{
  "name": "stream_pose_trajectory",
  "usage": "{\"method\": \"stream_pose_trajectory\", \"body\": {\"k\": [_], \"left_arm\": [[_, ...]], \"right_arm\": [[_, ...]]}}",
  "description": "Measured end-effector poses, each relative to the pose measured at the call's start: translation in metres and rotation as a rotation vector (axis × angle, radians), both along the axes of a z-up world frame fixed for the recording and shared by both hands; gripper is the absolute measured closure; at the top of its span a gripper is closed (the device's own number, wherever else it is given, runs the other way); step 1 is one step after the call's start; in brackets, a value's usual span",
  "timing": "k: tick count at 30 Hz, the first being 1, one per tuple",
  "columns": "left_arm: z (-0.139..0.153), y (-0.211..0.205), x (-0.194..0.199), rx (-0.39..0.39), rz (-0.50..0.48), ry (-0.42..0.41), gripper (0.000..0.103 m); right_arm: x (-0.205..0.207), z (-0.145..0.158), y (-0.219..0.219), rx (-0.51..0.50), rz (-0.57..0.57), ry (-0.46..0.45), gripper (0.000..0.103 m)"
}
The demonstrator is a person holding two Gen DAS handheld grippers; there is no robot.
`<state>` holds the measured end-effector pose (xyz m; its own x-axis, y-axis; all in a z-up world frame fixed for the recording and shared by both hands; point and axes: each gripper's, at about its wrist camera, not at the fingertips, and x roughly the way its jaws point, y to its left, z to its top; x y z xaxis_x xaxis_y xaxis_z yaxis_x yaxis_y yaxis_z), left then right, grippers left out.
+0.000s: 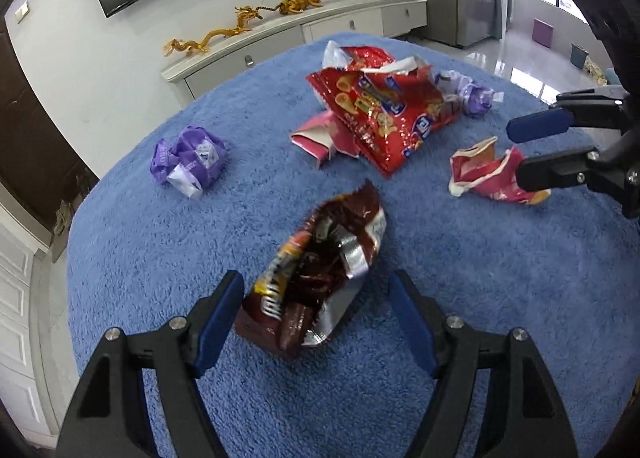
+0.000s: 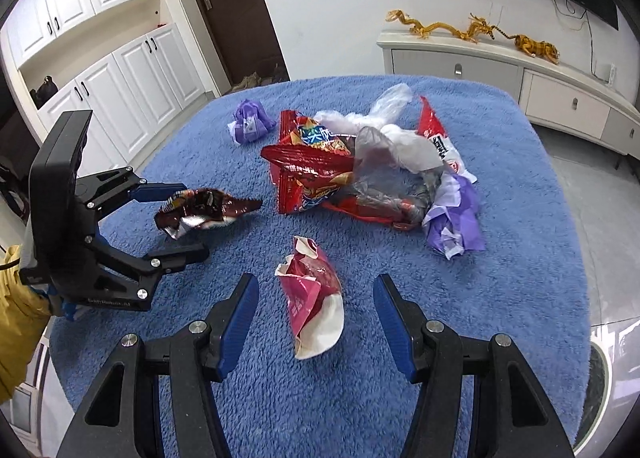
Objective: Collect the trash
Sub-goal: 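Grasp the brown chip bag with the left gripper while the right grasps the pink-white wrapper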
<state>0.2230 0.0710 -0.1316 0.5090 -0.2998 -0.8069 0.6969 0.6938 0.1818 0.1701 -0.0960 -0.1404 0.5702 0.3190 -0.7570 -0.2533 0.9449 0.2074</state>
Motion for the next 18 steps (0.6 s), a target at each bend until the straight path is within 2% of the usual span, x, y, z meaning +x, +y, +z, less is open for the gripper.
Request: {"method": "stream_pose_trajectory", "body": {"k": [2,4,6,8,10,12,15,18], "left_arm": [[-0.001,0.002,0.004,-0.023,0.011,0.014,0.030],[0.000,0.005,0.009,-0.054,0.033,0.022,0.031],[0.001,0.009,0.015,-0.085,0.048,0.044,0.041],[0.001,0.011,0.019,-0.101,0.057,0.059,0.046],[0.001,0.010,0.021,-0.106,0.066,0.061,0.049],[0.002,0.010,0.022,-0.120,0.074,0.070,0.057],[0.005,0.010,0.020,-0.145,0.078,0.080,0.067],[0.008,0.010,0.013,-0.160,0.091,0.083,0.070]], "right_arm": [[0.003,-0.003,0.000,0.001,-0.002,0.007,0.047],[0.005,-0.005,0.000,0.000,0.001,0.013,0.052],[0.007,-0.008,0.001,-0.009,0.006,0.017,0.054],[0.007,-0.011,0.002,-0.011,0.009,0.024,0.056],[0.006,-0.014,0.001,-0.011,0.012,0.029,0.062],[0.004,-0.015,0.001,-0.002,0.015,0.029,0.070],[-0.004,-0.014,0.001,-0.005,0.018,0.023,0.073],[-0.010,-0.011,0.000,-0.002,0.025,0.019,0.082]]}}
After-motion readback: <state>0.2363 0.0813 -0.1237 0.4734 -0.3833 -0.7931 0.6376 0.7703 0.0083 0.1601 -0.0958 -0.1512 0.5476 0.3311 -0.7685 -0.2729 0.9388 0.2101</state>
